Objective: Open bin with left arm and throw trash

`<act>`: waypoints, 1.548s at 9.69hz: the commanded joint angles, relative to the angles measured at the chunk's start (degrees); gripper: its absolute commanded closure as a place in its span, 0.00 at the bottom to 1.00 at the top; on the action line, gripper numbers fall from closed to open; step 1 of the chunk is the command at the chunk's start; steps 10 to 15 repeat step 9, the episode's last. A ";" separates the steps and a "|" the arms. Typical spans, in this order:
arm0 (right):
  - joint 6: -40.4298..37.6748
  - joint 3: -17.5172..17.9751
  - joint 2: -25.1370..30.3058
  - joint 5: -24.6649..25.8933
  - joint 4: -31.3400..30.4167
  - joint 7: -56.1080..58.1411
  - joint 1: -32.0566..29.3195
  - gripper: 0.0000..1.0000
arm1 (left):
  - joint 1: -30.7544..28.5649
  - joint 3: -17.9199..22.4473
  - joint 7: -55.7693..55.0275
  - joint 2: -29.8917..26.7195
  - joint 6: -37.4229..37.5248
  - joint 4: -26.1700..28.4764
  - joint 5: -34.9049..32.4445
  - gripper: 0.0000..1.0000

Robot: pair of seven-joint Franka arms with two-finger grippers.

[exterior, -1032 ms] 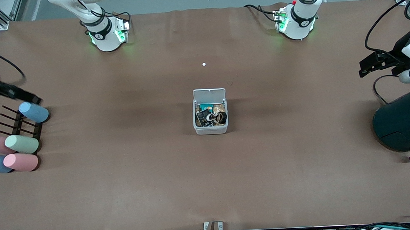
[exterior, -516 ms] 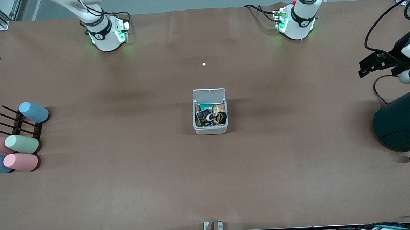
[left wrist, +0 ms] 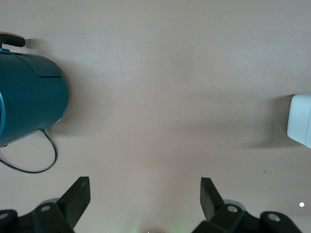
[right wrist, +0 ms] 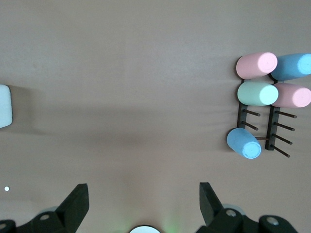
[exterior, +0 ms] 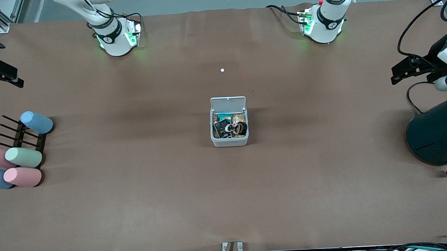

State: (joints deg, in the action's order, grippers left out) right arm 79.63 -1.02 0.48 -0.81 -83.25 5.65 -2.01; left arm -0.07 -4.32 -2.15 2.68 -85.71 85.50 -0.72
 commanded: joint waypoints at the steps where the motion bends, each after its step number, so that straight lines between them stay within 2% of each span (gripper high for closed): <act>1: -0.62 -0.04 -0.13 1.08 1.16 -2.48 1.39 0.01 | 0.16 0.02 0.56 0.22 0.36 -0.95 -1.13 0.00; 15: -0.62 -0.04 -0.21 1.08 1.16 -2.48 1.74 0.00 | 0.60 -0.07 0.39 0.22 0.36 -0.86 -1.13 0.00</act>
